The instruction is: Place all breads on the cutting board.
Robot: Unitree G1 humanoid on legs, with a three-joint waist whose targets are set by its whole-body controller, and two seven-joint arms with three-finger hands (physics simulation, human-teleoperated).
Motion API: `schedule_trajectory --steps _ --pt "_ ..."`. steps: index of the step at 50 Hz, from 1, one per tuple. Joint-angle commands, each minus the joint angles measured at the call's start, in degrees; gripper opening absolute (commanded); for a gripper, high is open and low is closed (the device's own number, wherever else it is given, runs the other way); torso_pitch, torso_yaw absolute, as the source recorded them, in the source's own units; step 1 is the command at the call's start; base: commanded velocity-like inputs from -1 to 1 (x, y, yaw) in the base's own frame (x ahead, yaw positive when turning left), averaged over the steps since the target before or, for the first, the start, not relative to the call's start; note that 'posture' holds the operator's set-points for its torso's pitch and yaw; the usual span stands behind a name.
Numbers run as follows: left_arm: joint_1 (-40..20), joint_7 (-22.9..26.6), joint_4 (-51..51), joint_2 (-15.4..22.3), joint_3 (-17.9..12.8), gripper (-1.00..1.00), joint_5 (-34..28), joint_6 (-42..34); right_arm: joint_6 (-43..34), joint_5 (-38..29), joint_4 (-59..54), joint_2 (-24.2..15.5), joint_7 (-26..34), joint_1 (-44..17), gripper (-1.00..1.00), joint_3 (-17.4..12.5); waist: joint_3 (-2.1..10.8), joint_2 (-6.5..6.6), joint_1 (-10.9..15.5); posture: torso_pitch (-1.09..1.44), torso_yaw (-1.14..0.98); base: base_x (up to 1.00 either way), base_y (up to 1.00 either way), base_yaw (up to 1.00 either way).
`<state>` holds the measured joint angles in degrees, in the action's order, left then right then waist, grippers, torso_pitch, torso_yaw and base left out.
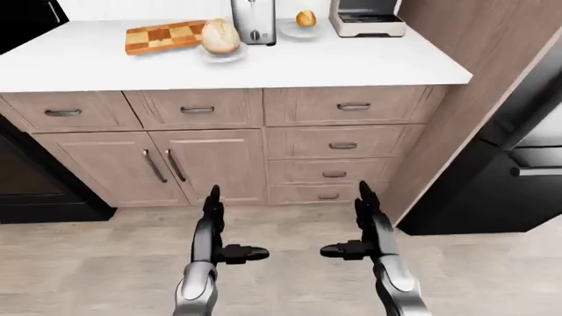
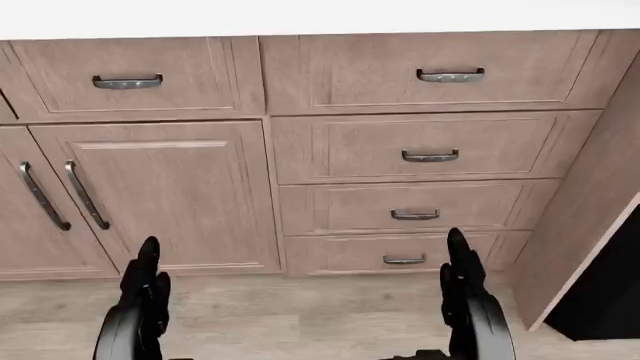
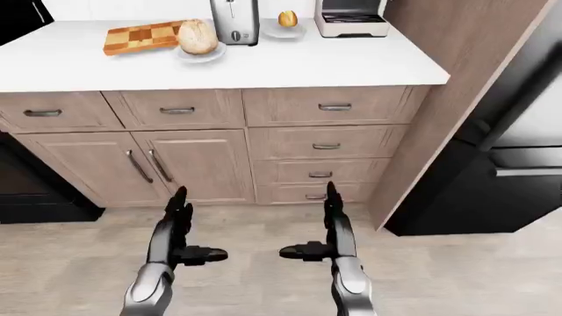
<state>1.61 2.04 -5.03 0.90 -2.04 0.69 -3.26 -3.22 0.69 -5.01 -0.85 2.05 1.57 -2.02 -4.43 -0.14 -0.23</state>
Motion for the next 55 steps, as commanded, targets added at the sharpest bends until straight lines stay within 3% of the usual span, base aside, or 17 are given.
schedule_trajectory --steps 1,3,4,5,7,8,20,25,32,40,52,53,55 --pt "-1.2 -0.4 5.7 0.1 0.1 1.00 -0.3 2.8 4.1 0.4 3.2 -0.4 0.2 -2.0 1.00 -0.3 0.05 -0.45 -0.1 0.00 0.00 0.00 0.00 0.00" --pt "-1.6 -0.6 4.8 0.2 -0.2 1.00 -0.3 3.2 4.7 0.3 2.3 -0.5 0.5 -2.3 1.00 -0.4 3.50 -0.05 0.4 0.00 0.00 0.00 0.00 0.00" --pt "-1.6 -0.6 4.8 0.2 -0.1 1.00 -0.4 3.2 4.0 0.3 3.1 -0.5 0.4 -2.3 1.00 -0.4 2.93 -0.05 0.4 0.00 0.00 0.00 0.00 0.00" --pt "-1.6 -0.6 4.7 0.1 -0.1 1.00 -0.4 3.3 3.3 0.2 4.0 -0.4 0.3 -2.1 1.00 -0.3 0.98 -0.37 0.3 0.00 0.00 0.00 0.00 0.00" --pt "-1.6 -0.7 4.9 0.1 -0.1 1.00 -0.4 3.2 2.5 0.0 4.9 -0.3 0.1 -1.9 1.00 -0.2 4.02 -0.47 0.4 0.00 0.00 0.00 0.00 0.00" --pt "-1.7 -0.8 4.7 0.1 0.0 1.00 -0.5 3.3 3.7 0.1 3.2 -0.5 0.2 -2.3 1.00 -0.5 4.27 -0.43 0.5 0.00 0.00 0.00 0.00 0.00" --pt "-2.1 -1.5 4.2 0.2 -0.2 1.00 -0.9 3.0 -0.5 -1.2 7.4 0.0 -1.1 -2.9 1.00 0.4 5.03 -0.23 0.4 0.00 0.00 0.00 0.00 0.00" --pt "-2.7 -1.5 9.9 0.4 -0.4 1.00 -0.9 -3.2 -6.6 -2.7 13.6 -0.5 -2.0 -4.6 1.00 0.8 5.34 -0.19 0.5 0.00 0.00 0.00 0.00 0.00" --pt "-11.7 -2.1 18.4 3.7 -4.7 1.00 0.8 -18.4 -21.3 -1.3 21.1 -1.6 -1.4 -11.9 1.00 -1.1 5.28 -0.15 0.5 0.00 0.00 0.00 0.00 0.00" --pt "-23.4 -3.8 22.9 7.0 -7.1 1.00 3.8 -33.3 -35.7 -1.3 27.1 -3.7 -1.5 -19.6 1.00 -2.2 5.19 0.12 0.5 0.00 0.00 0.00 0.00 0.00" --pt "-42.1 -5.7 20.3 12.9 -7.9 1.00 7.1 -46.2 -53.3 3.9 28.7 -9.9 -1.6 -40.3 1.00 -6.4 4.32 0.13 0.5 0.00 0.00 0.00 0.00 0.00" --pt "-43.2 -5.7 19.5 13.2 -8.0 1.00 7.3 -46.2 -54.0 4.3 27.9 -10.5 -1.7 -41.9 1.00 -6.4 5.54 0.37 0.4 0.00 0.00 0.08 0.00 0.00" --pt "-45.0 -6.1 18.8 13.8 -8.1 1.00 7.9 -46.9 -54.7 5.3 27.4 -11.4 -1.8 -44.1 1.00 -6.8 4.35 0.51 0.4 0.00 0.00 0.13 0.00 0.00"
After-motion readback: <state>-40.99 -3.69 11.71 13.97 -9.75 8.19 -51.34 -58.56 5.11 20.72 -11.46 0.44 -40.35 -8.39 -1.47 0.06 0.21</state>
